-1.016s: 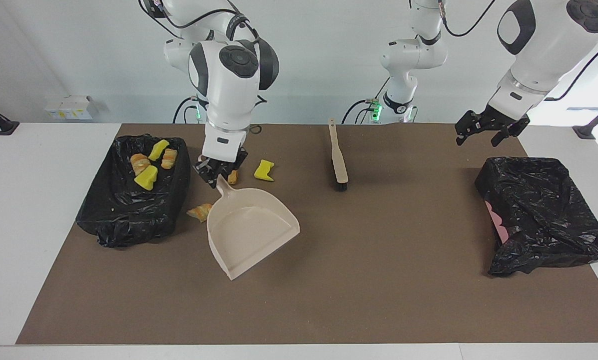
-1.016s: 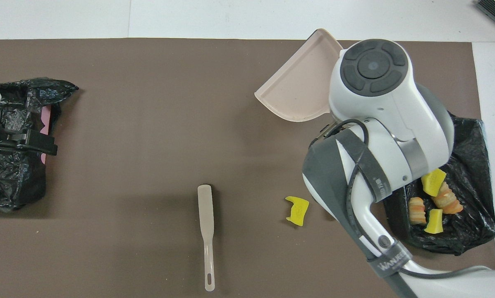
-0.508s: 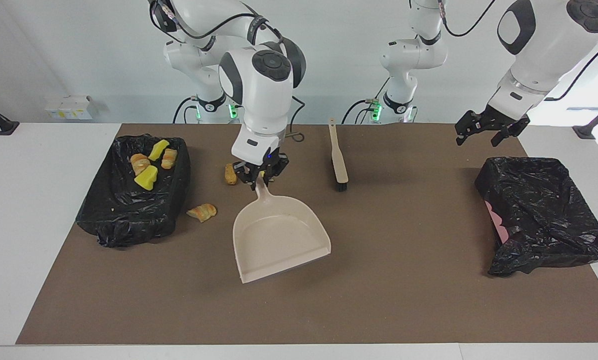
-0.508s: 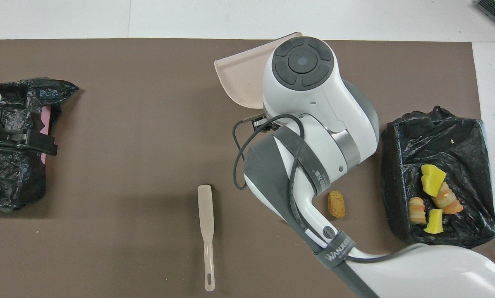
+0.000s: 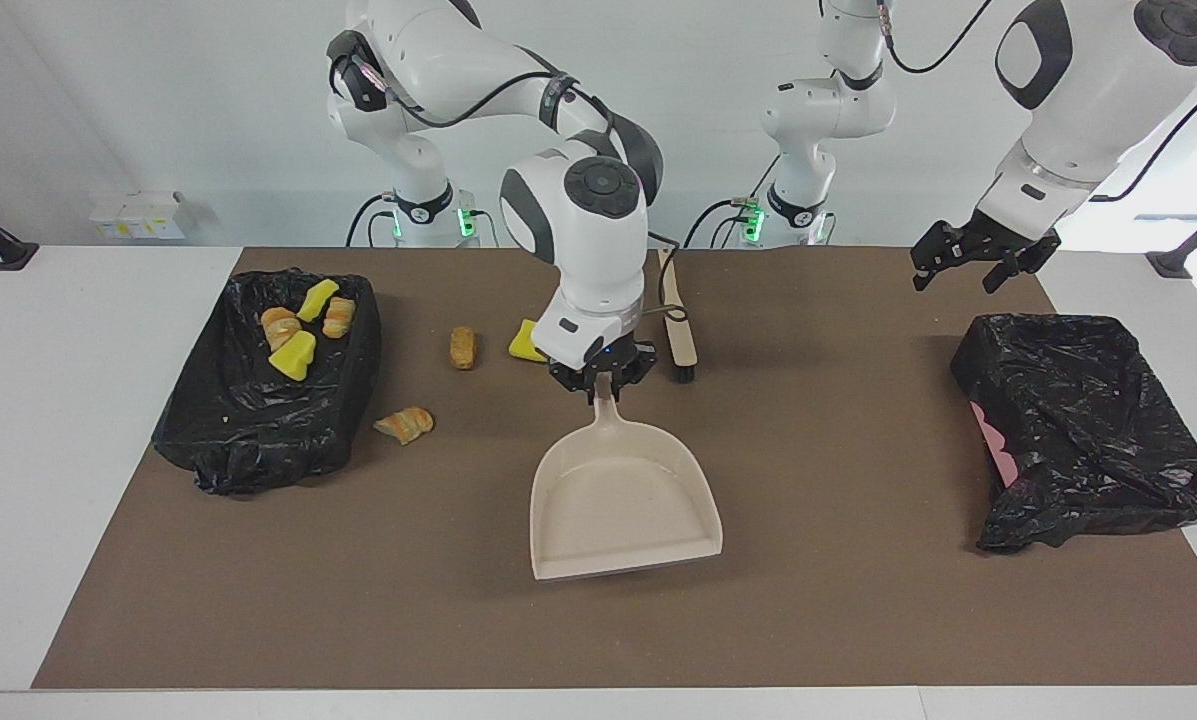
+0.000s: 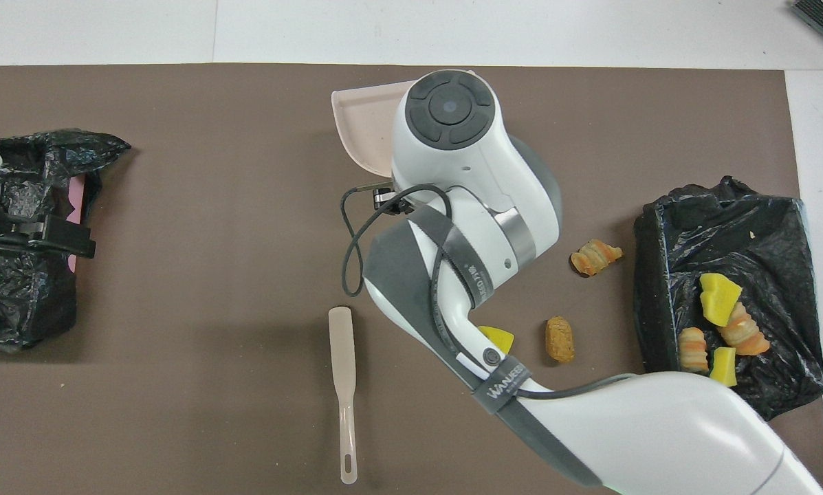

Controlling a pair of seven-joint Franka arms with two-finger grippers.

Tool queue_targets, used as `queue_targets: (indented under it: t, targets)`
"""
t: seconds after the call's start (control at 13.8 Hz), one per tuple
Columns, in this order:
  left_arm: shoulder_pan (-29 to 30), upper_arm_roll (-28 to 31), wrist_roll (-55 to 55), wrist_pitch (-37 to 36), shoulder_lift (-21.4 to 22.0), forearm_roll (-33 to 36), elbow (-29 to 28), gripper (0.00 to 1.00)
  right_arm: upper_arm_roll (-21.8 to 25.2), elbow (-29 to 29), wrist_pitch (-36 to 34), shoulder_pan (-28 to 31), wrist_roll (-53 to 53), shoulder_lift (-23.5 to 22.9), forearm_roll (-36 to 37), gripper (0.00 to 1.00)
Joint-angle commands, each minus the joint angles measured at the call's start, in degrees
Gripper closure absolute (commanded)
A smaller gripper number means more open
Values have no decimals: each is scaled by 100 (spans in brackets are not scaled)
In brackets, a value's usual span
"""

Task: Sweep and dump trash in bin
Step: 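Bring the empty dustpan back to the table center with the right gripper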

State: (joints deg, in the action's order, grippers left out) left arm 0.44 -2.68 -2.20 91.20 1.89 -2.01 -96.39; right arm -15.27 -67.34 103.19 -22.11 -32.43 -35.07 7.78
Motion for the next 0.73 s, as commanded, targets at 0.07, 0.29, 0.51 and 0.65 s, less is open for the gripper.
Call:
queue_targets:
  t: [0.07,0.29,0.51,0.65]
  targets:
    - [79,-31,-26,-138,31,-72,67,0,16,230,472,-293,-536,-482,-372,100]
    - [79,-31,-26,-138,31,-72,67,0,7,248,905,-364,-545,-755,-672,100]
    - [79,-22,-26,-138,31,-63,67,0,16,230,1097,-618,-633,-957,-655,100]
    - [79,-31,-26,-138,31,-72,67,0,16,195,1203,-654,-783,-1019,-664,100]
